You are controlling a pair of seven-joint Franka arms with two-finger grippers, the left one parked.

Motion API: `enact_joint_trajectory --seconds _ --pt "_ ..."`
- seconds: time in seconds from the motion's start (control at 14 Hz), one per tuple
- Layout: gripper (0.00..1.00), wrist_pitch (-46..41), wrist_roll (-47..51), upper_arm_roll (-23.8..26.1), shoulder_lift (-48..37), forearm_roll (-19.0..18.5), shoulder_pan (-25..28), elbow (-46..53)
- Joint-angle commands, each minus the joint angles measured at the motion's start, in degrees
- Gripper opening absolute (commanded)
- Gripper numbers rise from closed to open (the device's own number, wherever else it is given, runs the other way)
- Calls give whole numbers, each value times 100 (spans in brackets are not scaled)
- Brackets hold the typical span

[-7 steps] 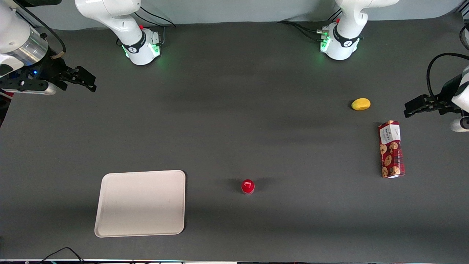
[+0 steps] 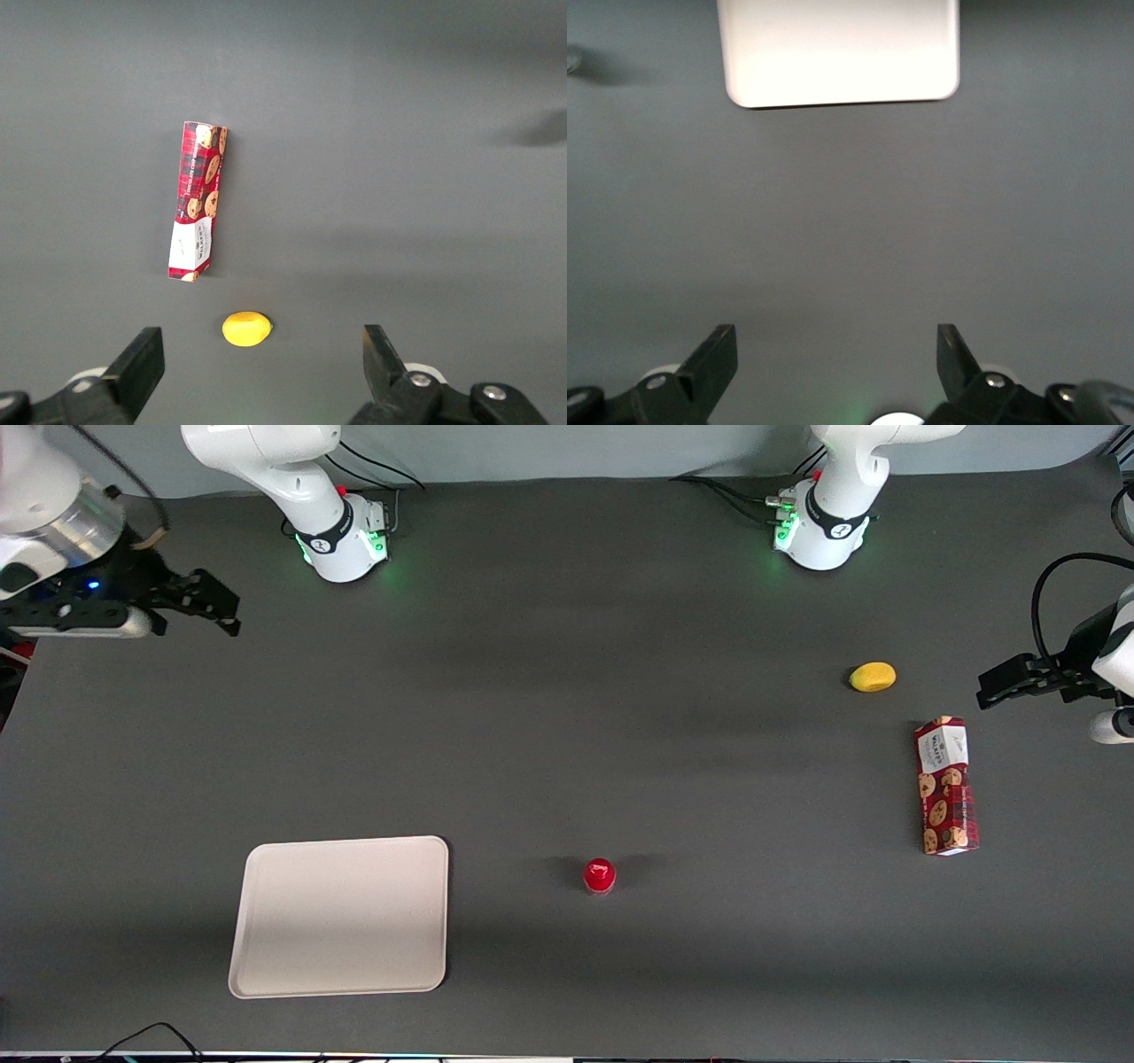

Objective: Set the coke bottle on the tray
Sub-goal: 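Move the open right gripper over the red Coca-Cola bottle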

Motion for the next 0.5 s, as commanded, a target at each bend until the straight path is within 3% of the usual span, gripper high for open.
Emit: enact_joint_trajectory --seconds 0.0,0.21,0.43 --pt "100 -143 739 884 966 114 36 1271" --pt "100 -152 1602 1562 2530 79 71 2872" --pt "100 49 1894 1598 3814 35 422 4112"
